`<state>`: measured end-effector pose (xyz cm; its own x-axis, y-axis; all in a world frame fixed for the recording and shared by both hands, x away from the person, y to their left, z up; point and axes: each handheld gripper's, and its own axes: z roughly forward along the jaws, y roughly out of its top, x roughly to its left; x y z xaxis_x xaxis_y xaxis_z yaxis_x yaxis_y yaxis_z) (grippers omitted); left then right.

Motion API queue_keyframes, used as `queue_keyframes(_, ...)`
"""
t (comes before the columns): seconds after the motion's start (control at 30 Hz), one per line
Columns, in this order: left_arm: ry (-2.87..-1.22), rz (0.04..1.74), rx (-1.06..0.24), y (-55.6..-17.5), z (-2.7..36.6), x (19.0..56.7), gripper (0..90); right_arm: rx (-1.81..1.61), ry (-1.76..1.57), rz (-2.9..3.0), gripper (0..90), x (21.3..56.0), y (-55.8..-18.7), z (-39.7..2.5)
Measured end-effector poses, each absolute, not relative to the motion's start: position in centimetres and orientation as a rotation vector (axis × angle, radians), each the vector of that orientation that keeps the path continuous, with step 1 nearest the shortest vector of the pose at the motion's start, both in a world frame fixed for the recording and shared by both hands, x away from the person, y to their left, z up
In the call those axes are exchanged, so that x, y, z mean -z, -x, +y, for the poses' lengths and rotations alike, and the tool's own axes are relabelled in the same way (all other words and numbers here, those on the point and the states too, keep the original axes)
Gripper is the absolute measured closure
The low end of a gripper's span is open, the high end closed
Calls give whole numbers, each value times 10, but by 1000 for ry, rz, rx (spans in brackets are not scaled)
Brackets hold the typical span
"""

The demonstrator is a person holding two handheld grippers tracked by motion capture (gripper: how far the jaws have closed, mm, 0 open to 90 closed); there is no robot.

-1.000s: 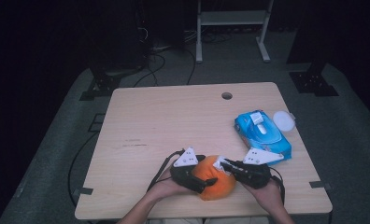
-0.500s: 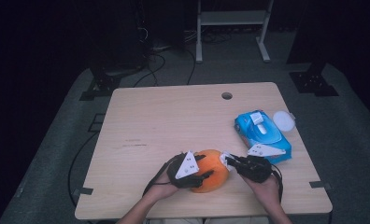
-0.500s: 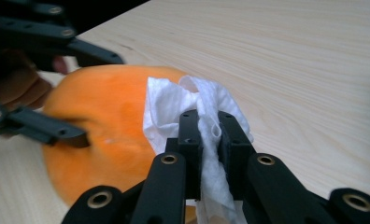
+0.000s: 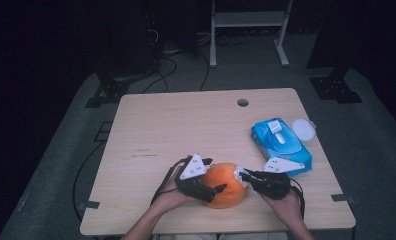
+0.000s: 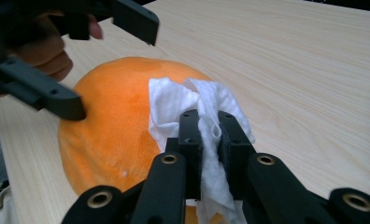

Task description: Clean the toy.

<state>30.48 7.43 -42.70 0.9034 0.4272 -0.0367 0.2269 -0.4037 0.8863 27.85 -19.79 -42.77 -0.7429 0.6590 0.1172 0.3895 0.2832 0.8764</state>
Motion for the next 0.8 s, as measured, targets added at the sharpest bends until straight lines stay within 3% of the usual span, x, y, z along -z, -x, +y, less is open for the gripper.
queue_keyframes(0.1, -2009, 511, -129, -308, 75, 435, 149, -1444, -953, 2288, 810, 427, -277, -196)
queue_keyframes(0.23, -2019, 426, -261, -301, 74, 429, 402, -1466, -974, 2262, 810, 425, -278, -195)
queue_keyframes(0.37, -2007, 344, -391, -295, 71, 422, 434, -1488, -973, 2232, 810, 419, -277, -196)
queue_keyframes(0.6, -2025, 291, -384, -292, 68, 425, 370, -1490, -897, 2229, 810, 415, -271, -188)
queue_keyframes(0.8, -2001, 437, -291, -305, 80, 424, 106, -1435, -973, 2241, 813, 427, -278, -198)
